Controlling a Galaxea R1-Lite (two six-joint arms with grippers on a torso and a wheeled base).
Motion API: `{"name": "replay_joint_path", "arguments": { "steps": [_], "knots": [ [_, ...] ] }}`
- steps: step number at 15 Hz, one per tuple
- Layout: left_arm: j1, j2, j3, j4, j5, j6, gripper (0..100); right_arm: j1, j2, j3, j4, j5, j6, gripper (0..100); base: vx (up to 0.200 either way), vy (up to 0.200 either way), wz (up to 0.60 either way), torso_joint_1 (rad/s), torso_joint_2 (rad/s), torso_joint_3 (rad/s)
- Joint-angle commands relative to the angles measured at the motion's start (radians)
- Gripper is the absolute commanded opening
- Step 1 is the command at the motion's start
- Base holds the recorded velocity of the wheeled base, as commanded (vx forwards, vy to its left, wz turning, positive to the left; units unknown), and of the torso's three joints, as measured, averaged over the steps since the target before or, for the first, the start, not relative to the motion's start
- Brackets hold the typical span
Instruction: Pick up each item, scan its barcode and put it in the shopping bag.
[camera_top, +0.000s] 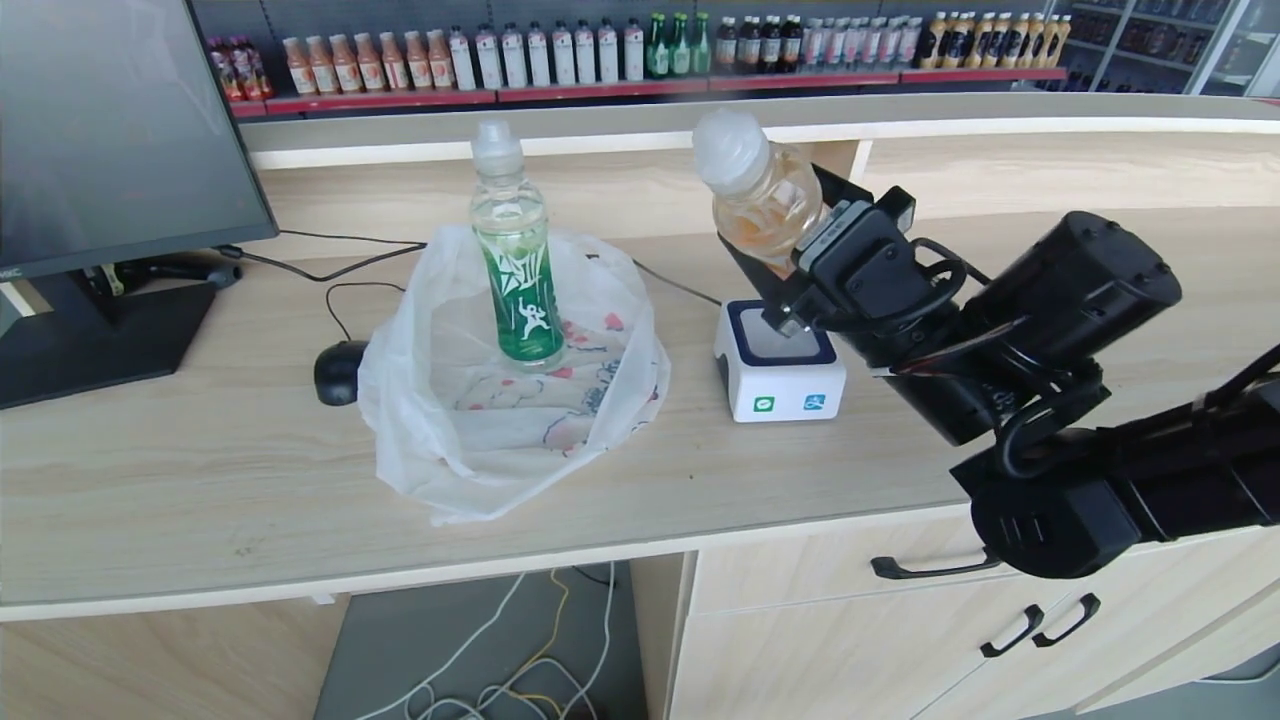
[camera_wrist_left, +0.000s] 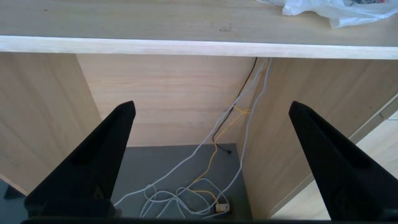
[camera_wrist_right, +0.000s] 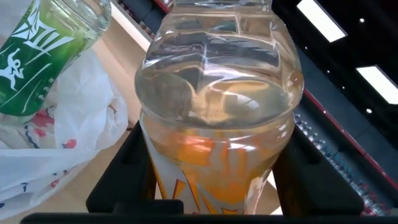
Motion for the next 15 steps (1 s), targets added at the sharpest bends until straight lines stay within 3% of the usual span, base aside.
{"name": "replay_joint_path", "arguments": {
  "steps": [1,15],
  "knots": [
    [0.000,0.000,0.000,0.000,0.001,0.000,100,-0.006,0.022,0.009,-0.003,0.001,0.000,0,0.000,0.000,0.00,0.000,0.00,0.000],
    [0.000,0.000,0.000,0.000,0.001,0.000,100,0.029,0.031,0.082,-0.013,-0.002,-0.023,0,0.000,0.000,0.00,0.000,0.00,0.000]
  ]
}}
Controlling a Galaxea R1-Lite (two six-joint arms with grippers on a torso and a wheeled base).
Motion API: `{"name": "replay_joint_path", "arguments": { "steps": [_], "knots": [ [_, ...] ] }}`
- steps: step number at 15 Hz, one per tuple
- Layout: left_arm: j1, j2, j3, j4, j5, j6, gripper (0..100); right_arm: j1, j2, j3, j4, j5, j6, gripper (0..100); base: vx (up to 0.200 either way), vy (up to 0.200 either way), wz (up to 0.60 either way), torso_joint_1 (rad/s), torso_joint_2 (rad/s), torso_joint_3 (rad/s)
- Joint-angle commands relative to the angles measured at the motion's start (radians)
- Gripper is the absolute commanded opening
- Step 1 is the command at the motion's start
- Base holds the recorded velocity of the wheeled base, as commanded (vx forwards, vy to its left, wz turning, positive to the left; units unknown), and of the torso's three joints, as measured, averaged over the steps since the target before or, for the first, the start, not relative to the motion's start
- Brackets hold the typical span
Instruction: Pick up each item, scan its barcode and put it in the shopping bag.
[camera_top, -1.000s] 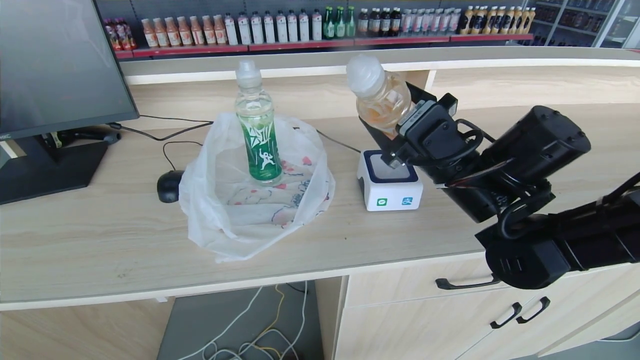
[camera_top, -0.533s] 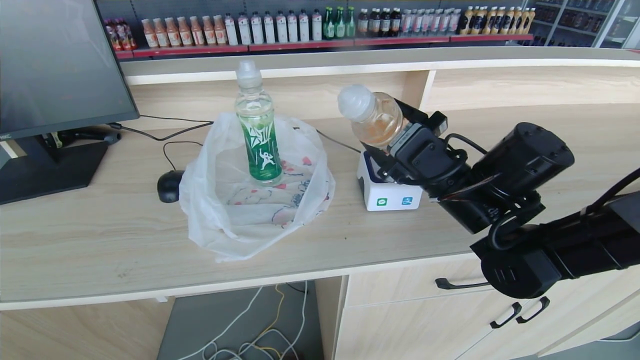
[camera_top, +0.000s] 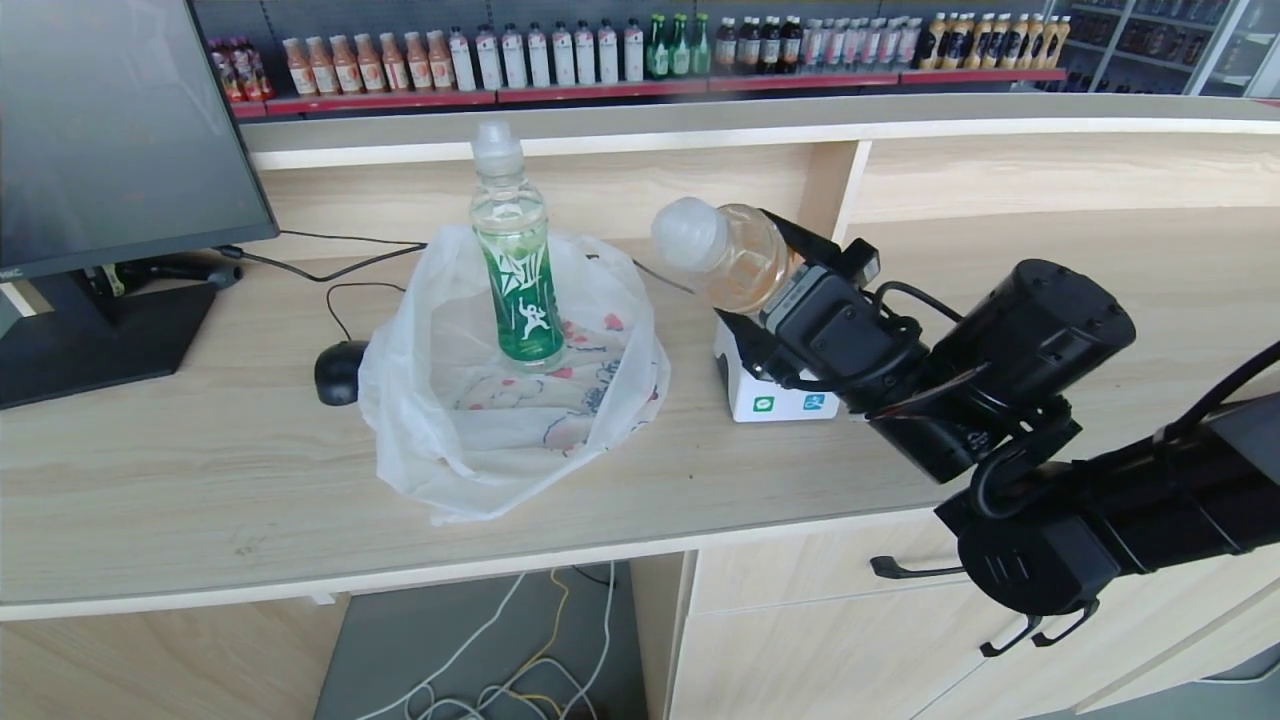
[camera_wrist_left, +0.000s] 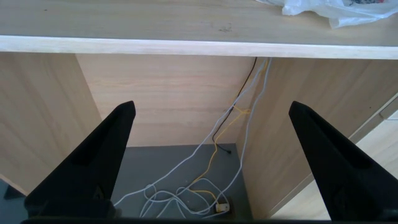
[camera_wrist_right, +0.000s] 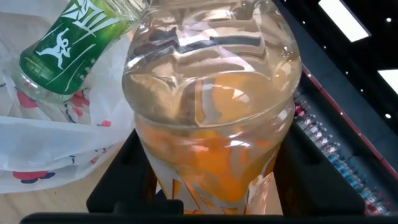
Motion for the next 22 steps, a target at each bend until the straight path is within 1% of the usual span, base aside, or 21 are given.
{"name": "replay_joint_path", "arguments": {
  "steps": [1,22],
  "knots": [
    [0.000,0.000,0.000,0.000,0.000,0.000,100,0.003,0.003,0.012,0.001,0.002,0.001,0,0.000,0.000,0.00,0.000,0.00,0.000],
    [0.000,0.000,0.000,0.000,0.000,0.000,100,0.022,-0.015,0.025,-0.007,-0.001,0.005,0,0.000,0.000,0.00,0.000,0.00,0.000]
  ]
}}
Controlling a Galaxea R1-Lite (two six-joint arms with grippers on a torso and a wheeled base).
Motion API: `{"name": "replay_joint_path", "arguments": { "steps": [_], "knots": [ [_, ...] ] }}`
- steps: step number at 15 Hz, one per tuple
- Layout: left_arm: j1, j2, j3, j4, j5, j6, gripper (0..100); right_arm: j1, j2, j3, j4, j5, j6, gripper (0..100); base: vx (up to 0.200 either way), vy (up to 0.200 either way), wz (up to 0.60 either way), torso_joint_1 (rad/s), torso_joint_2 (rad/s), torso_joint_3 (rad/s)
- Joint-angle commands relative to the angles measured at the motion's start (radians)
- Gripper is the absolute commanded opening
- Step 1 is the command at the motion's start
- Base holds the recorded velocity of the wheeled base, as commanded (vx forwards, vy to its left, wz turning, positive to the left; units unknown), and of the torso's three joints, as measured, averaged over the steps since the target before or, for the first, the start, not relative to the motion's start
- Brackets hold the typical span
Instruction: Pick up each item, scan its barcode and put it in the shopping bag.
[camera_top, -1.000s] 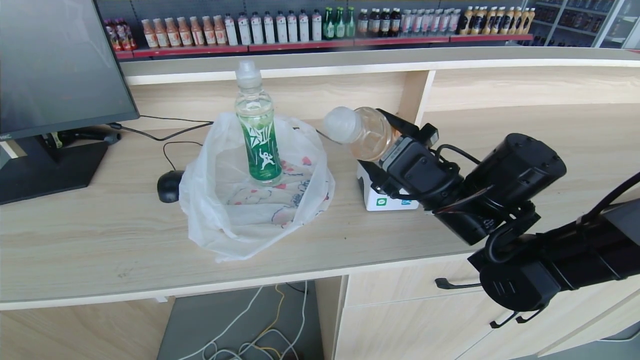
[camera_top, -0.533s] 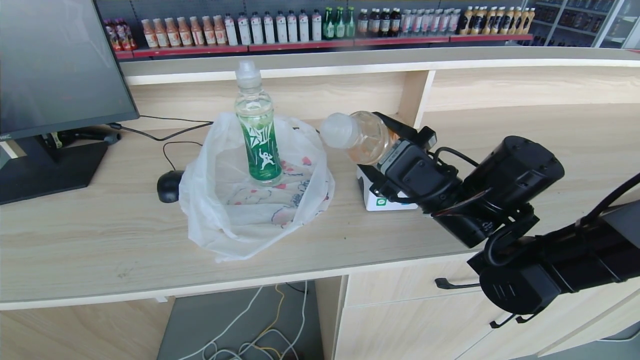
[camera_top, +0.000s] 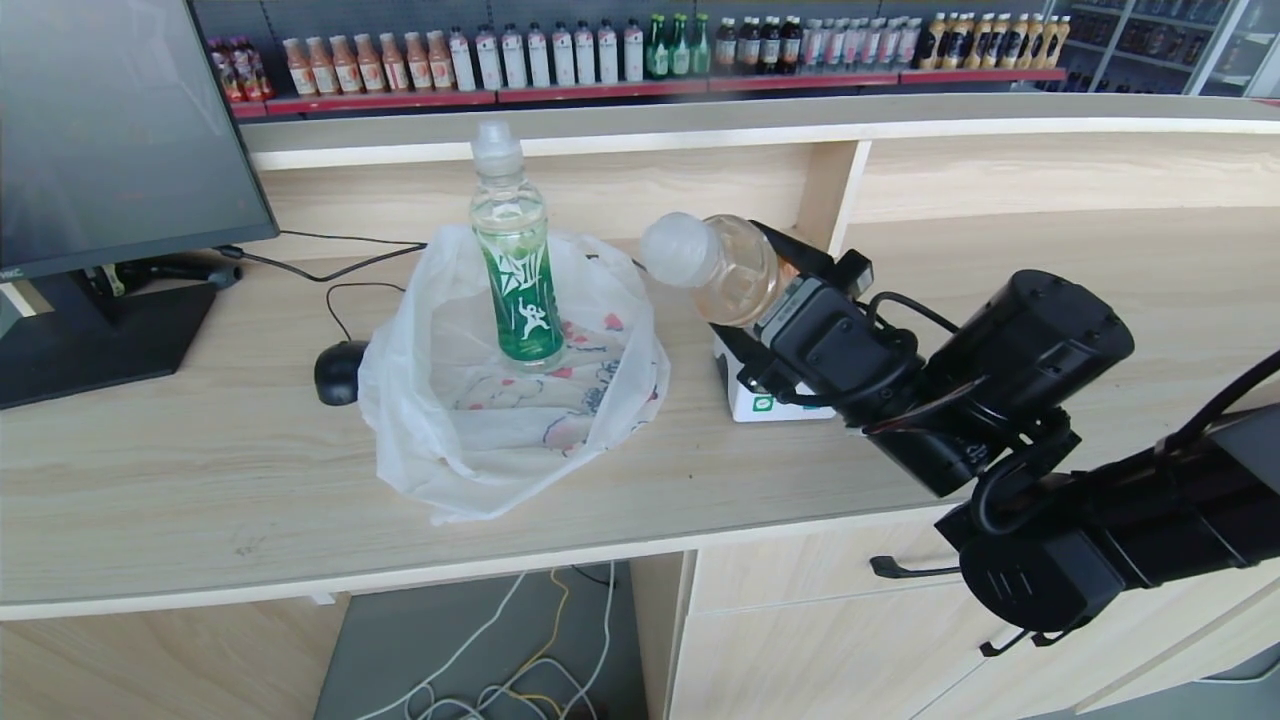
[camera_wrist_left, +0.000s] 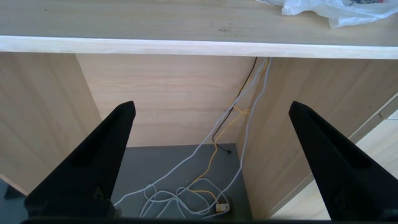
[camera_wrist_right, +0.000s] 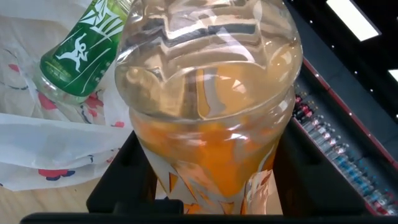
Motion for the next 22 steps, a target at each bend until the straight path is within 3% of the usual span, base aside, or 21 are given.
{"name": "replay_joint_path", "arguments": {
  "steps": [1,9,14,17,22],
  "knots": [
    [0.000,0.000,0.000,0.000,0.001,0.000,100,0.000,-0.009,-0.004,-0.002,0.000,0.003,0,0.000,0.000,0.00,0.000,0.00,0.000],
    [0.000,0.000,0.000,0.000,-0.001,0.000,100,-0.003,-0.050,-0.003,-0.039,-0.044,0.089,0,0.000,0.000,0.00,0.000,0.00,0.000],
    [0.000,0.000,0.000,0.000,-0.001,0.000,100,-0.007,-0.058,-0.055,-0.062,-0.130,0.246,0,0.000,0.000,0.00,0.000,0.00,0.000],
    [0.000,0.000,0.000,0.000,0.001,0.000,100,-0.006,-0.087,-0.052,-0.077,-0.244,0.368,0,0.000,0.000,0.00,0.000,0.00,0.000],
    [0.000,0.000,0.000,0.000,0.001,0.001,100,-0.047,-0.136,-0.040,-0.073,-0.253,0.560,0,0.000,0.000,0.00,0.000,0.00,0.000]
  ]
}}
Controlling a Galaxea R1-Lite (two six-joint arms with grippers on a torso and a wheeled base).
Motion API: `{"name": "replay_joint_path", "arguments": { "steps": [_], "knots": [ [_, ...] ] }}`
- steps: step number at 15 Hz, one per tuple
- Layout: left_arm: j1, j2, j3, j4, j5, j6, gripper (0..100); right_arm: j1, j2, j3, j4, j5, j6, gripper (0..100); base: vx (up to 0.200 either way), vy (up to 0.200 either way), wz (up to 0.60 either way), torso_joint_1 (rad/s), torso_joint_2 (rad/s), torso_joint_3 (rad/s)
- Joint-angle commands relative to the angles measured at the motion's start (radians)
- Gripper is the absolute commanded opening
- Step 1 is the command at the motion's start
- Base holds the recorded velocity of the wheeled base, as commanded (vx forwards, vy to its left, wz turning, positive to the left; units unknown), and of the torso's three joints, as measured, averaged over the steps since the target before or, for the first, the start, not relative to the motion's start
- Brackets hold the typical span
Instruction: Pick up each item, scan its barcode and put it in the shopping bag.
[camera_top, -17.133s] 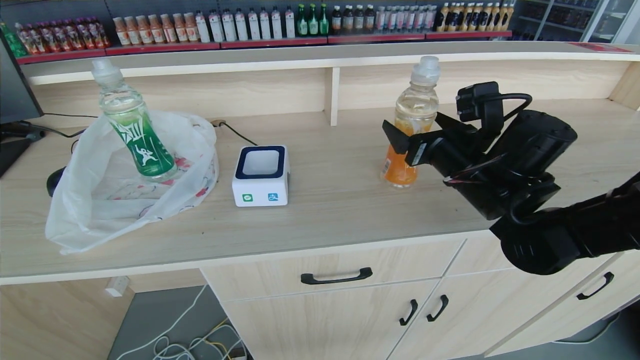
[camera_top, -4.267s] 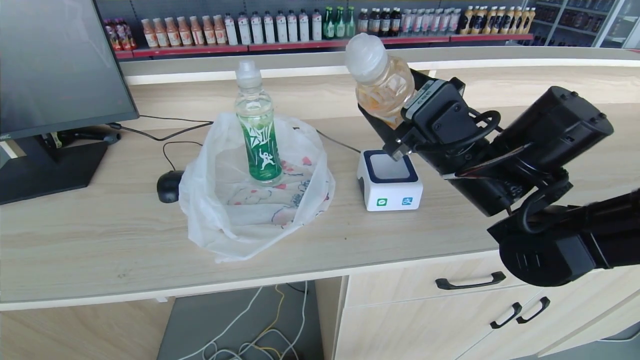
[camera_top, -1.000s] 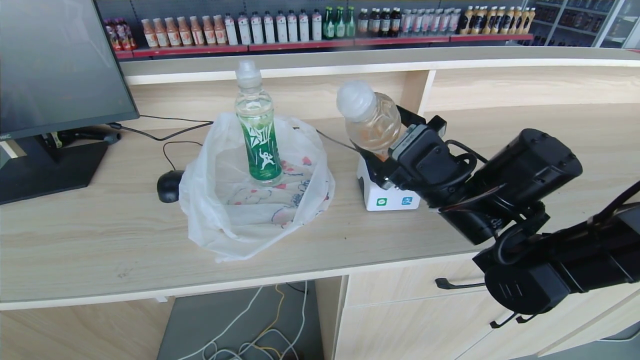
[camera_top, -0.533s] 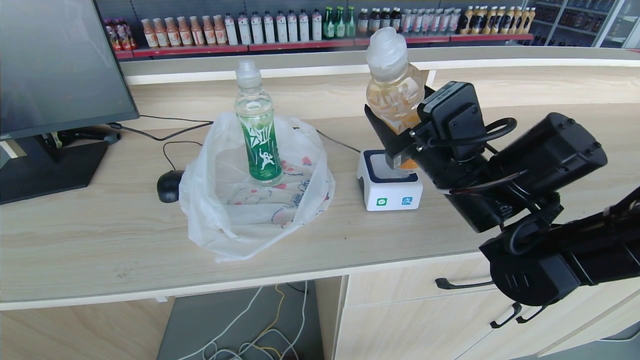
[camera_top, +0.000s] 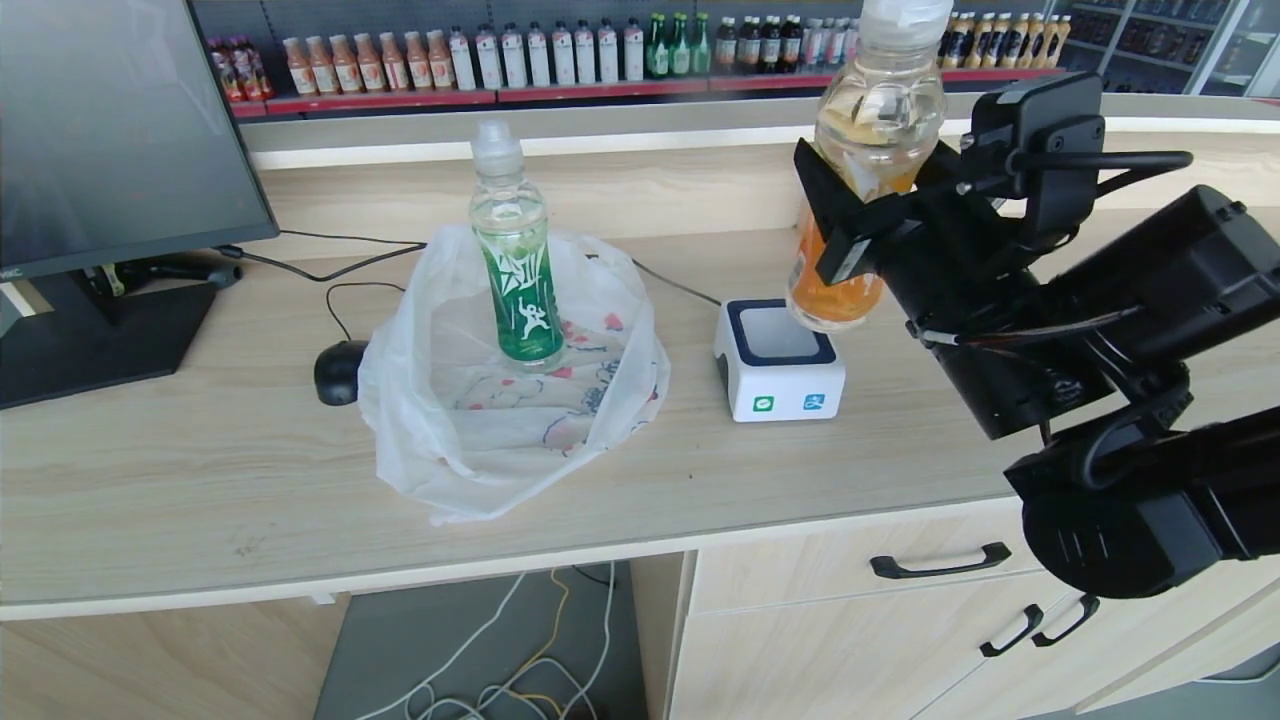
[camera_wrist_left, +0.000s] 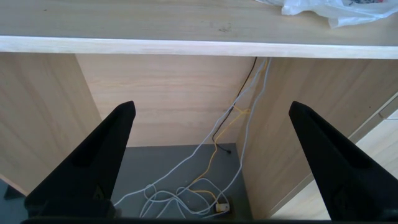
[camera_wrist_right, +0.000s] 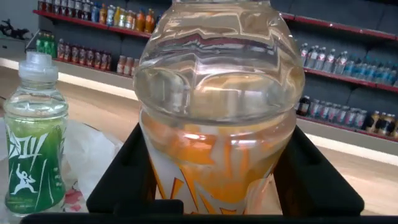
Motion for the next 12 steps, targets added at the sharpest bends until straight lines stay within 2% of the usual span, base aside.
{"name": "replay_joint_path", "arguments": {
  "steps": [1,5,8,12],
  "knots": [
    [0.000,0.000,0.000,0.000,0.001,0.000,100,-0.029,-0.030,0.005,0.000,0.017,0.034,0,0.000,0.000,0.00,0.000,0.00,0.000],
    [0.000,0.000,0.000,0.000,0.001,-0.001,100,-0.067,-0.030,0.014,-0.014,0.040,0.229,0,0.000,0.000,0.00,0.000,0.00,0.000],
    [0.000,0.000,0.000,0.000,0.001,-0.001,100,-0.092,-0.028,0.047,-0.041,0.040,0.284,0,0.000,0.000,0.00,0.000,0.00,0.000],
    [0.000,0.000,0.000,0.000,0.001,-0.001,100,-0.090,-0.021,0.057,-0.041,0.037,0.290,0,0.000,0.000,0.00,0.000,0.00,0.000]
  ]
}}
